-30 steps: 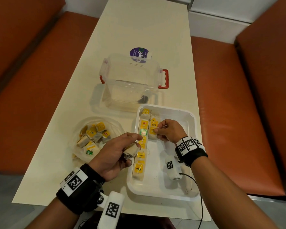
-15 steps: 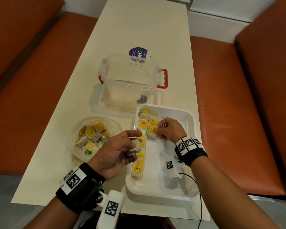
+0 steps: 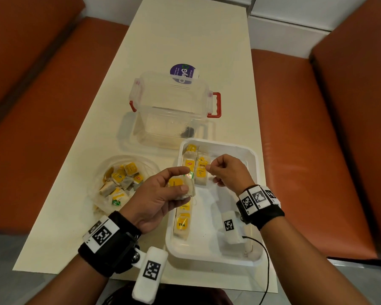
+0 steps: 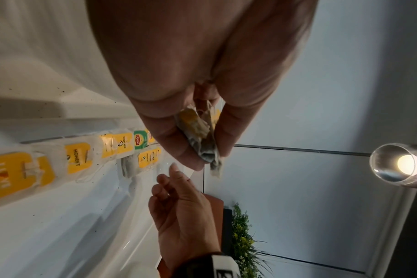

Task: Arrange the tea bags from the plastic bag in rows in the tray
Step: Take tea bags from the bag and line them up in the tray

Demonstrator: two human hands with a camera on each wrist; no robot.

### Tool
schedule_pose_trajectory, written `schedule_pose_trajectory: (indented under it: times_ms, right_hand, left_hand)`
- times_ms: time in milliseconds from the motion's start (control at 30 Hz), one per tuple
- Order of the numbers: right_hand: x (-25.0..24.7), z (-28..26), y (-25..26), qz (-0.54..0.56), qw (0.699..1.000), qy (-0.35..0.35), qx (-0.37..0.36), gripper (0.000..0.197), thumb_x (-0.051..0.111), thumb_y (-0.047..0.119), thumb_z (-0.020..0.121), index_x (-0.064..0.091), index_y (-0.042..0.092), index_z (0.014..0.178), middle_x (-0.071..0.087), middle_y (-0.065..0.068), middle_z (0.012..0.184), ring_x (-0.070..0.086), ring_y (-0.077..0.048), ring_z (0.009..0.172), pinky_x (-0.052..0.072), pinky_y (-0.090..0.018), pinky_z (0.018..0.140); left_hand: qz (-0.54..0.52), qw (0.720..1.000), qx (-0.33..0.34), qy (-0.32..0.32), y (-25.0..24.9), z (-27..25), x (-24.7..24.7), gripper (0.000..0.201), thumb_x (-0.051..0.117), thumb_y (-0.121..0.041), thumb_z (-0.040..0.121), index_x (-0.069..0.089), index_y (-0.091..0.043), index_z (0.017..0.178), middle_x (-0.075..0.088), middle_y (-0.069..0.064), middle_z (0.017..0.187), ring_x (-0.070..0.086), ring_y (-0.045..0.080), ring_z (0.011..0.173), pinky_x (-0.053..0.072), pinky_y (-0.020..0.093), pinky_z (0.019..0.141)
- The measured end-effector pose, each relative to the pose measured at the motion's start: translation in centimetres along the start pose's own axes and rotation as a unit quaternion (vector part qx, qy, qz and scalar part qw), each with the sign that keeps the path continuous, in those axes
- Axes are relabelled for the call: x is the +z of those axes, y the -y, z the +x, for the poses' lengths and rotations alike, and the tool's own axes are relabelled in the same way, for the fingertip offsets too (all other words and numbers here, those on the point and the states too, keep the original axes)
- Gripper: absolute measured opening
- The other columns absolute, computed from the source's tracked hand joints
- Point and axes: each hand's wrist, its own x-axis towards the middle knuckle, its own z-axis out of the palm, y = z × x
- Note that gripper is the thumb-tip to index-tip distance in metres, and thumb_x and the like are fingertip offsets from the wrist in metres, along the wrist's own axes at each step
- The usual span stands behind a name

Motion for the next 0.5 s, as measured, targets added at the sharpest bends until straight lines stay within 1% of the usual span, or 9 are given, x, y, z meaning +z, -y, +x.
schedule_pose_trajectory:
  times_ms: [67, 167, 267, 333, 433, 500]
  right_hand:
    - [-0.1, -1.9, 1.5, 0.03, 0.999, 0.021, -0.018, 0.022, 0.075, 0.031, 0.089, 0.066, 0.011, 0.09, 0.07, 0.002, 0.076, 0.066, -0.011, 0.061, 0.052, -0.024, 0.056]
    - [-0.3, -4.7, 3.3, 0.084, 0.994, 0.07, -0.032, 0.024, 0.071, 0.032, 0.092, 0.068, 0.008, 0.094, 0.072, -0.003, 0.081, 0.064, -0.013, 0.063, 0.049, -0.024, 0.057]
    - [-0.7, -6.7, 4.3, 0.114, 0.986, 0.114, -0.044, 0.017, 0.068, 0.03, 0.093, 0.069, 0.014, 0.093, 0.072, -0.006, 0.084, 0.063, -0.014, 0.065, 0.049, -0.024, 0.059]
    - [-0.9, -7.3, 4.5, 0.116, 0.983, 0.129, -0.054, 0.014, 0.069, 0.03, 0.093, 0.071, 0.016, 0.096, 0.07, -0.004, 0.084, 0.063, -0.013, 0.066, 0.049, -0.024, 0.06]
    - [-1.1, -7.5, 4.2, 0.096, 0.983, 0.139, -0.066, 0.014, 0.071, 0.026, 0.092, 0.074, 0.015, 0.1, 0.068, 0.0, 0.078, 0.061, -0.012, 0.065, 0.048, -0.024, 0.059]
    - [-1.2, -7.4, 3.9, 0.096, 0.983, 0.145, -0.065, 0.011, 0.072, 0.023, 0.091, 0.074, 0.014, 0.099, 0.068, 0.001, 0.077, 0.059, -0.012, 0.064, 0.047, -0.024, 0.06]
  left_hand:
    - [0.005, 1.0, 0.003, -0.003, 0.0, 0.2, 0.1, 0.039, 0.065, 0.005, 0.083, 0.066, -0.012, 0.118, 0.072, 0.009, 0.093, 0.069, 0.016, 0.074, 0.061, 0.03, 0.074]
    - [0.004, 1.0, 0.009, 0.001, -0.1, 0.6, 0.4, 0.037, 0.066, 0.001, 0.082, 0.067, -0.012, 0.117, 0.071, 0.008, 0.092, 0.069, 0.015, 0.073, 0.062, 0.029, 0.07]
    - [0.018, 1.0, 0.008, 0.013, -0.1, 0.7, 0.9, 0.041, 0.07, -0.003, 0.078, 0.066, -0.013, 0.118, 0.071, 0.006, 0.085, 0.067, 0.013, 0.069, 0.06, 0.026, 0.065]
    - [0.044, 0.999, 0.003, 0.023, -0.1, 0.7, 1.2, 0.045, 0.072, -0.003, 0.077, 0.063, -0.015, 0.119, 0.071, 0.002, 0.08, 0.065, 0.011, 0.065, 0.057, 0.025, 0.059]
    - [0.082, 0.996, -0.008, 0.041, -0.1, 0.8, 1.5, 0.049, 0.078, -0.006, 0.069, 0.061, -0.018, 0.114, 0.066, 0.001, 0.075, 0.059, 0.011, 0.062, 0.052, 0.024, 0.054]
    - [0.092, 0.995, -0.012, 0.048, -0.1, 0.9, 1.6, 0.051, 0.078, -0.006, 0.069, 0.058, -0.017, 0.114, 0.063, -0.001, 0.073, 0.057, 0.011, 0.062, 0.05, 0.023, 0.052]
